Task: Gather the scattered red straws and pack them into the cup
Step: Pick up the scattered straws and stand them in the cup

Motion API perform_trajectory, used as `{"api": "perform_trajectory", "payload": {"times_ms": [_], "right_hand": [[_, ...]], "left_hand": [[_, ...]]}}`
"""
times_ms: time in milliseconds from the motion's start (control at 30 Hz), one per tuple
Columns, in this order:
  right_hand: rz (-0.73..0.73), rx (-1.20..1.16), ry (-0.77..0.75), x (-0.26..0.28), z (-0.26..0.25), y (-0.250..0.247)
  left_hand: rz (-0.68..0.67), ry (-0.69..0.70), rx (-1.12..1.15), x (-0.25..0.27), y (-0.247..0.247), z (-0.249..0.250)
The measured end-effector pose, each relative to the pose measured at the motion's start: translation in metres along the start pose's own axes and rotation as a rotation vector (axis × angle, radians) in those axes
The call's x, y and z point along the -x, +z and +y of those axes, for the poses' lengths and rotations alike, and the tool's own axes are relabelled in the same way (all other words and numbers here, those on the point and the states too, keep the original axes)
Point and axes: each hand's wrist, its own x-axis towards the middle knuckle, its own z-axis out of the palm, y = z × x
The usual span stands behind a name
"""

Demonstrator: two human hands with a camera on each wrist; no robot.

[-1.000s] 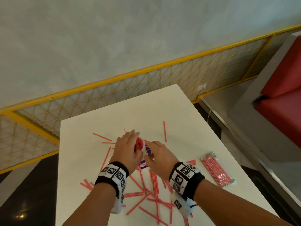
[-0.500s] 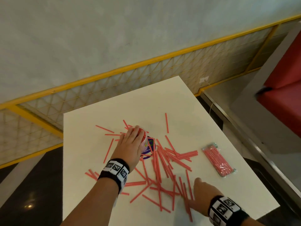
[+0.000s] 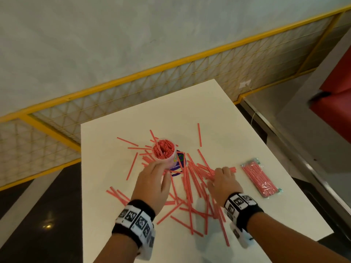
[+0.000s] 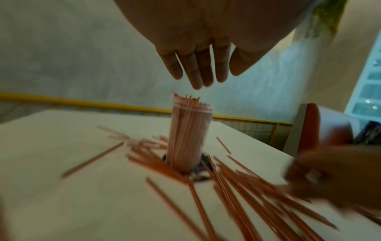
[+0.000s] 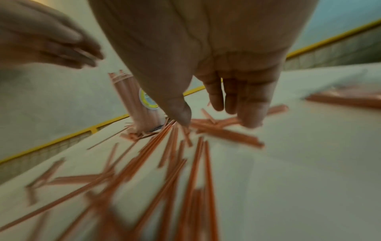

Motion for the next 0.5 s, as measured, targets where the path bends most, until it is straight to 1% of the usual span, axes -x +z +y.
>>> {"api": "perform_trajectory", "payload": {"times_ms": [67, 133, 167, 233, 300, 400, 500], "right_hand": [[0.054, 0.094, -0.015, -0.020, -0.007, -0.005], [0.008, 0.171, 0.015, -0.034, -0.017, -0.002], [-0.031, 0.204, 0.021, -0.038, -0.024, 0.002], [-0.103, 0.265, -0.008, -0.041, -0.038, 0.010], [-0.134, 0.292, -0.054, -0.041, -0.050, 0.019], [-0.153, 0.285, -0.100, -0.036, -0.065, 0.024], [-0.180, 0.296, -0.125, -0.036, -0.071, 0.022]], "left_hand": [[-0.098, -0.087, 0.018, 0.023, 0.013, -0.007], [-0.196, -0.188, 0.037, 0.045, 0.029, -0.018], [-0.224, -0.227, 0.052, 0.054, 0.036, -0.021], [-0.265, -0.294, 0.079, 0.071, 0.046, -0.026], [-0.323, -0.361, 0.078, 0.085, 0.053, -0.028], [-0.384, -0.407, 0.077, 0.096, 0.059, -0.031], [-0.374, -0.420, 0.085, 0.101, 0.058, -0.031]]}}
